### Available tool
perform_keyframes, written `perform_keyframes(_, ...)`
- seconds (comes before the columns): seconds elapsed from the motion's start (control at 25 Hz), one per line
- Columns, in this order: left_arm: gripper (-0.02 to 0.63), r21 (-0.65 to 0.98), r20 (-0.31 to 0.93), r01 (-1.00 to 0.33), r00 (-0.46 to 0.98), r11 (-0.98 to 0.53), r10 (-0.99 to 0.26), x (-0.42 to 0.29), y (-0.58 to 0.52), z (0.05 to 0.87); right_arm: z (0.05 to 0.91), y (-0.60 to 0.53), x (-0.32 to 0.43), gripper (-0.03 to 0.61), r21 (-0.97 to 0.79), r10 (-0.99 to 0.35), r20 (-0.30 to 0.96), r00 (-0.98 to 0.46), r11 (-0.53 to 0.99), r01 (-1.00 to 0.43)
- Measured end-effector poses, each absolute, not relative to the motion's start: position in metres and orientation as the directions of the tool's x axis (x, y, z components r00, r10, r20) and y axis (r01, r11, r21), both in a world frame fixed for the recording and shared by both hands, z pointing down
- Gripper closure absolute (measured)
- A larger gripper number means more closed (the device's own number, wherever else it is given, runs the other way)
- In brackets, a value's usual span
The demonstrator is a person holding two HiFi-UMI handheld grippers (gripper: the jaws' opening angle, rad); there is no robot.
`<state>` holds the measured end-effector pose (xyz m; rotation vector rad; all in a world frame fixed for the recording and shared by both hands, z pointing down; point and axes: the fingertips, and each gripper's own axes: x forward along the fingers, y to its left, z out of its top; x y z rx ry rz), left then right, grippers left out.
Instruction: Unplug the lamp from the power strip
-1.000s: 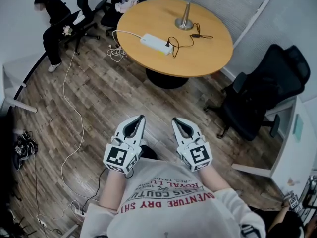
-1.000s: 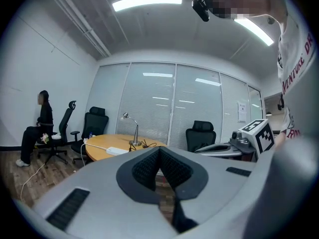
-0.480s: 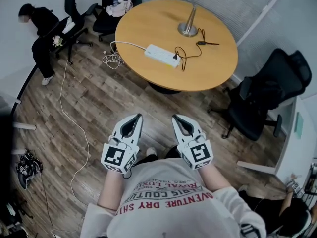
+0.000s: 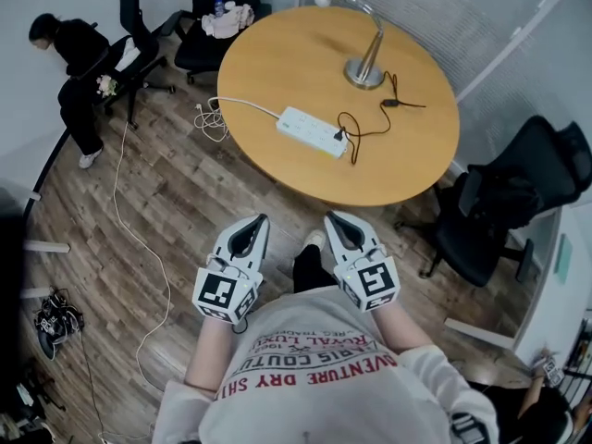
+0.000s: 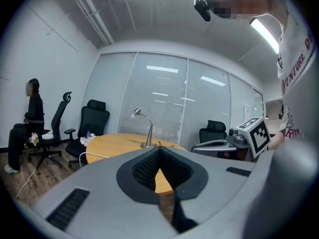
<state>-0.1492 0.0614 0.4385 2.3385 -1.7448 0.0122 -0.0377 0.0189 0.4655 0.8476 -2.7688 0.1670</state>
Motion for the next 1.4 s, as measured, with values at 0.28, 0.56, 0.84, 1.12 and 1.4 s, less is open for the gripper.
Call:
perform_keyframes(0.28, 0.583, 0.147, 0.162, -0.944, 0.317, -0.295, -0.934, -0.165, -0.046, 0.433, 0.458, -0.097, -0.048, 0.548, -0.059, -0.559, 0.230, -0.796, 0.809, -0.585)
perform_keyframes(0.56, 0.583, 0.134, 0.189, -0.919, 0.391, -0.371, -0.901, -0.155, -0.139, 0.444, 0.476, -0.182, -0.039, 0.548, -0.077, -0.607, 0.259, -0.751, 0.762, -0.643)
perform_keyframes(0.84, 0.583, 0.145, 0.245, -0.851, 0.526, -0.505, -0.815, -0.141, -0.199, 0.465, 0.502, -0.223, -0.025, 0.548, -0.119, -0.672, 0.346, -0.655, 0.661, -0.741)
perform_keyframes(1.12, 0.583, 0.098, 0.361, -0.736, 0.654, -0.670, -0.665, -0.145, -0.241, 0.502, 0.526, -0.239, -0.035, 0.546, -0.187, -0.719, 0.430, -0.546, 0.521, -0.833)
perform_keyframes(1.4, 0.583, 0.040, 0.545, -0.553, 0.711, -0.832, -0.446, -0.126, -0.246, 0.575, 0.571, -0.233, -0.044, 0.440, -0.093, -0.677, 0.596, -0.433, 0.477, -0.874)
